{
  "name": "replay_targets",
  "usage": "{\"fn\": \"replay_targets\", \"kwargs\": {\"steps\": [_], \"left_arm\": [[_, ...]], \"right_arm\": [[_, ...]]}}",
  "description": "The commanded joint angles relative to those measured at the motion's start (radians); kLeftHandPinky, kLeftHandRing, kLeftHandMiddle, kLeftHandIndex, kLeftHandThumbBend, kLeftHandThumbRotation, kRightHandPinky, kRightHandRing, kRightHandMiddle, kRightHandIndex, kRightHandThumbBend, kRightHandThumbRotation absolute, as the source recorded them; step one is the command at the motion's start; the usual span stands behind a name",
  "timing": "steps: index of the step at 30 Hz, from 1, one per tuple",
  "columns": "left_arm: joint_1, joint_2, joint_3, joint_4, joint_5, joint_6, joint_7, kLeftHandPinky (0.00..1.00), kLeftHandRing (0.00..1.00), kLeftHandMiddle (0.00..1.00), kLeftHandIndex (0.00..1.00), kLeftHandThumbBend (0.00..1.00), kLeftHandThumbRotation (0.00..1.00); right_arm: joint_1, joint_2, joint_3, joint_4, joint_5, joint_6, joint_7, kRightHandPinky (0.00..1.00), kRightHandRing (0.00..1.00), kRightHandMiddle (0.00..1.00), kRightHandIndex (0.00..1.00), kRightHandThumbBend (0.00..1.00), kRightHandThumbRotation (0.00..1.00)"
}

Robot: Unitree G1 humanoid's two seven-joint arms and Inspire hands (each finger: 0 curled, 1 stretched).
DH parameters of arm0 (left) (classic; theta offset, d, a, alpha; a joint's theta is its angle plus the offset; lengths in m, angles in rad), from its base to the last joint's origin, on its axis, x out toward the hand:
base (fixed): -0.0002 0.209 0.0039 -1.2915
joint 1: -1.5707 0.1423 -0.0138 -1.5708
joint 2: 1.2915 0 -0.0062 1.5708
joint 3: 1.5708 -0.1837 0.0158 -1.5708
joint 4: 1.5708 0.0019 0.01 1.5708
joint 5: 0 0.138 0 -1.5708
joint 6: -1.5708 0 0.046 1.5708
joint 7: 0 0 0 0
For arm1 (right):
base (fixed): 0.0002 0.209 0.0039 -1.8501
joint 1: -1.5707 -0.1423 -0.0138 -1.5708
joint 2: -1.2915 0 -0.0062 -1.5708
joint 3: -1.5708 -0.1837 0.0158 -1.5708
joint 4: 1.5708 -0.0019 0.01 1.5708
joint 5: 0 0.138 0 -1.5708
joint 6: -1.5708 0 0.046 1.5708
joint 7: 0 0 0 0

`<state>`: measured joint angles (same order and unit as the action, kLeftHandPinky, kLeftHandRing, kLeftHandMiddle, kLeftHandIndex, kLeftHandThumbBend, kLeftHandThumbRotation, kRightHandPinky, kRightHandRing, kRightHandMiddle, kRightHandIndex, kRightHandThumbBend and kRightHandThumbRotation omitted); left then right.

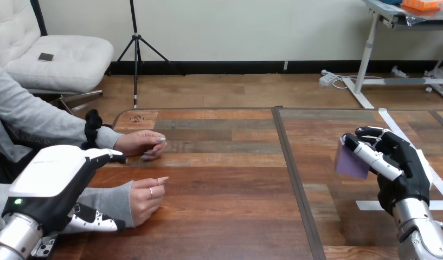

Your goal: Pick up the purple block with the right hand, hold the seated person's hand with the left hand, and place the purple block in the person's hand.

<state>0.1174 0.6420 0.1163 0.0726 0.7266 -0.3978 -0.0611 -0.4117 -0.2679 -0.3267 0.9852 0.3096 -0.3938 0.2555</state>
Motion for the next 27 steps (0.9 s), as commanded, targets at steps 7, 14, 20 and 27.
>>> {"fn": "replay_targets", "kwargs": {"steps": [7,14,20,27], "left_arm": [[-0.087,0.041,-0.046,0.055,0.055,0.013,0.088,0.73,0.79,0.81,0.78,1.00,0.20],[-0.119,0.050,-0.075,0.091,0.065,0.022,0.099,0.74,0.79,0.81,0.79,1.00,0.20],[-0.142,0.057,-0.101,0.114,0.082,0.036,0.099,0.75,0.79,0.81,0.79,1.00,0.22],[-0.178,0.066,-0.137,0.167,0.091,0.033,0.104,0.74,0.79,0.81,0.79,1.00,0.23]], "right_arm": [[-0.048,0.007,-0.016,-0.059,0.019,0.000,0.012,0.33,0.38,0.45,0.45,0.78,0.00],[-0.049,0.006,-0.013,-0.055,0.015,-0.011,0.015,0.33,0.38,0.45,0.45,0.78,0.00],[-0.052,0.004,-0.014,-0.047,0.013,-0.017,0.021,0.33,0.38,0.45,0.45,0.77,0.00],[-0.055,0.007,-0.021,-0.054,0.029,0.011,0.027,0.33,0.38,0.45,0.45,0.78,0.00]]}}
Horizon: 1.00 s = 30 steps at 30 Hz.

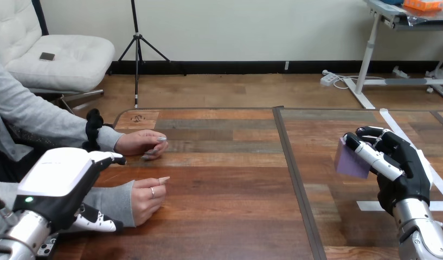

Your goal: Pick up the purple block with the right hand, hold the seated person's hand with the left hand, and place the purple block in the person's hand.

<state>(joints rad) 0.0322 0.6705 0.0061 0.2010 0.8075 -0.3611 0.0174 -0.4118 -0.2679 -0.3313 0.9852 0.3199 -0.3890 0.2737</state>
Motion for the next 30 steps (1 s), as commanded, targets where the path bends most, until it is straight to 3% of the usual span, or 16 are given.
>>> {"fn": "replay_targets", "kwargs": {"steps": [1,7,12,30], "left_arm": [[-0.097,0.038,-0.031,0.046,0.009,-0.006,0.028,0.74,0.78,0.81,0.79,1.00,0.23],[-0.121,0.040,-0.055,0.085,-0.002,-0.007,0.018,0.74,0.79,0.81,0.79,1.00,0.22],[-0.148,0.045,-0.078,0.122,-0.025,-0.003,-0.025,0.76,0.80,0.82,0.80,1.00,0.21],[-0.230,0.047,-0.142,0.239,-0.025,0.000,-0.052,0.77,0.79,0.80,0.79,1.00,0.22]], "right_arm": [[-0.055,0.007,-0.016,-0.055,0.019,0.005,0.009,0.33,0.38,0.45,0.45,0.78,0.00],[-0.055,0.007,-0.016,-0.058,0.017,0.007,0.007,0.33,0.38,0.45,0.45,0.78,0.00],[-0.056,0.007,-0.014,-0.058,0.012,0.005,0.001,0.33,0.38,0.45,0.45,0.78,0.00],[-0.057,0.007,-0.014,-0.059,0.013,-0.010,0.011,0.33,0.38,0.45,0.45,0.77,0.00]]}}
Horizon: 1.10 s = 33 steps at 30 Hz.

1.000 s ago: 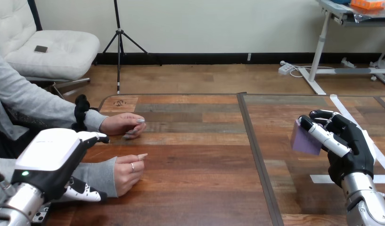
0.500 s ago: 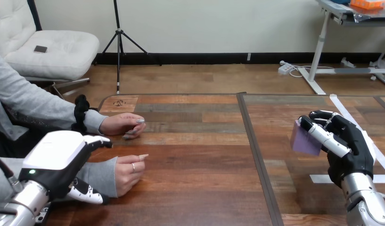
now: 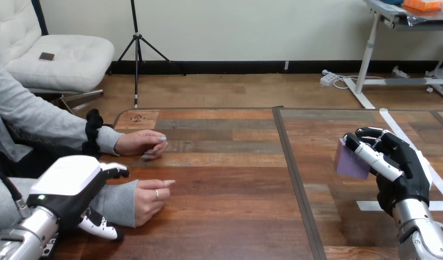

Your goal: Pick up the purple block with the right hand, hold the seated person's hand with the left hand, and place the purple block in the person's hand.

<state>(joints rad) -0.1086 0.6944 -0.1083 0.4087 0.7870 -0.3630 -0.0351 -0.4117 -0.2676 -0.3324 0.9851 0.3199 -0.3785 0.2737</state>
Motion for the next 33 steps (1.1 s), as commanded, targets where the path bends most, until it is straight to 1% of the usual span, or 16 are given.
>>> {"fn": "replay_targets", "kwargs": {"steps": [1,3,9,12,13,17,19,21,25,28,29,33], "left_arm": [[-0.095,0.022,-0.031,0.039,-0.007,0.001,-0.005,0.77,0.79,0.80,0.79,1.00,0.22],[-0.103,0.022,-0.035,0.050,-0.012,-0.001,-0.010,0.77,0.78,0.79,0.79,1.00,0.22],[-0.137,0.025,-0.065,0.100,0.000,-0.009,-0.003,0.76,0.77,0.78,0.77,1.00,0.22],[-0.153,0.018,-0.072,0.122,-0.012,0.006,-0.024,0.75,0.78,0.78,0.77,1.00,0.20],[-0.158,0.015,-0.073,0.126,-0.019,0.014,-0.039,0.75,0.78,0.78,0.77,1.00,0.19],[-0.175,0.009,-0.078,0.139,-0.042,0.031,-0.078,0.73,0.78,0.78,0.77,1.00,0.15],[-0.186,0.006,-0.084,0.151,-0.052,0.036,-0.088,0.72,0.78,0.79,0.77,1.00,0.12],[-0.193,0.005,-0.089,0.161,-0.058,0.038,-0.091,0.68,0.76,0.78,0.76,1.00,0.08],[-0.204,-0.001,-0.097,0.168,-0.067,0.060,-0.097,0.63,0.74,0.76,0.75,1.00,0.04],[-0.213,-0.007,-0.103,0.175,-0.074,0.079,-0.106,0.60,0.71,0.74,0.73,0.99,0.02],[-0.216,-0.008,-0.105,0.178,-0.076,0.084,-0.110,0.57,0.68,0.71,0.70,0.97,0.01],[-0.233,-0.012,-0.119,0.196,-0.071,0.106,-0.123,0.53,0.63,0.66,0.66,0.94,0.00]], "right_arm": [[-0.057,0.007,-0.014,-0.060,0.015,-0.017,0.011,0.33,0.38,0.45,0.45,0.77,0.00],[-0.058,0.007,-0.015,-0.061,0.016,-0.012,0.010,0.33,0.38,0.44,0.45,0.77,0.00],[-0.057,0.006,-0.014,-0.061,0.014,-0.018,0.013,0.33,0.38,0.44,0.45,0.77,0.00],[-0.058,0.008,-0.018,-0.064,0.021,-0.007,0.013,0.33,0.38,0.44,0.45,0.78,0.00],[-0.058,0.008,-0.018,-0.066,0.020,-0.005,0.010,0.33,0.38,0.44,0.45,0.78,0.00],[-0.059,0.007,-0.017,-0.067,0.019,-0.003,0.008,0.33,0.38,0.44,0.45,0.78,0.00],[-0.061,0.007,-0.017,-0.064,0.017,-0.006,0.008,0.33,0.38,0.44,0.45,0.78,0.00],[-0.060,0.007,-0.016,-0.063,0.014,-0.010,0.006,0.33,0.38,0.44,0.45,0.78,0.00],[-0.061,0.005,-0.014,-0.063,0.010,-0.012,0.003,0.34,0.38,0.44,0.45,0.79,0.00],[-0.060,0.006,-0.014,-0.065,0.010,-0.014,0.005,0.34,0.38,0.44,0.45,0.78,0.00],[-0.060,0.006,-0.014,-0.066,0.010,-0.012,0.002,0.34,0.38,0.44,0.45,0.77,0.00],[-0.059,0.008,-0.016,-0.070,0.014,-0.007,0.001,0.34,0.38,0.44,0.45,0.77,0.00]]}}
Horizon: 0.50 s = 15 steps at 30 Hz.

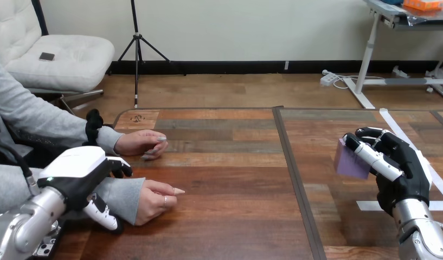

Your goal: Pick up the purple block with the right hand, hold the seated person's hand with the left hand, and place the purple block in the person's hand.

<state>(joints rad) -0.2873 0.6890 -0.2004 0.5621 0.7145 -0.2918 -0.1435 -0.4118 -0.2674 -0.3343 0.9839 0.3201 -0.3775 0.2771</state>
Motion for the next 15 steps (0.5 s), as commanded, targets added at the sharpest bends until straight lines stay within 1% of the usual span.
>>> {"fn": "replay_targets", "kwargs": {"steps": [1,4,6,9,15], "left_arm": [[-0.057,-0.007,-0.031,0.043,0.004,0.039,-0.015,0.52,0.62,0.65,0.65,0.94,0.00],[-0.060,-0.008,-0.037,0.042,0.003,0.044,-0.013,0.46,0.56,0.60,0.61,0.90,0.00],[-0.061,-0.010,-0.039,0.045,-0.003,0.046,-0.011,0.40,0.49,0.55,0.56,0.88,0.00],[-0.066,-0.015,-0.040,0.062,-0.018,0.037,-0.006,0.35,0.43,0.50,0.51,0.85,0.00],[-0.068,-0.018,-0.045,0.076,-0.027,0.024,0.007,0.27,0.33,0.42,0.45,0.81,0.00]], "right_arm": [[-0.059,0.008,-0.015,-0.068,0.014,-0.009,-0.003,0.34,0.38,0.44,0.45,0.77,0.00],[-0.059,0.008,-0.016,-0.065,0.015,-0.011,-0.002,0.34,0.38,0.45,0.45,0.77,0.00],[-0.059,0.008,-0.016,-0.064,0.016,-0.012,-0.001,0.34,0.38,0.45,0.45,0.77,0.00],[-0.060,0.008,-0.019,-0.062,0.021,-0.012,0.007,0.34,0.38,0.45,0.45,0.77,0.00],[-0.058,0.007,-0.018,-0.063,0.018,-0.015,0.008,0.33,0.38,0.45,0.45,0.77,0.00]]}}
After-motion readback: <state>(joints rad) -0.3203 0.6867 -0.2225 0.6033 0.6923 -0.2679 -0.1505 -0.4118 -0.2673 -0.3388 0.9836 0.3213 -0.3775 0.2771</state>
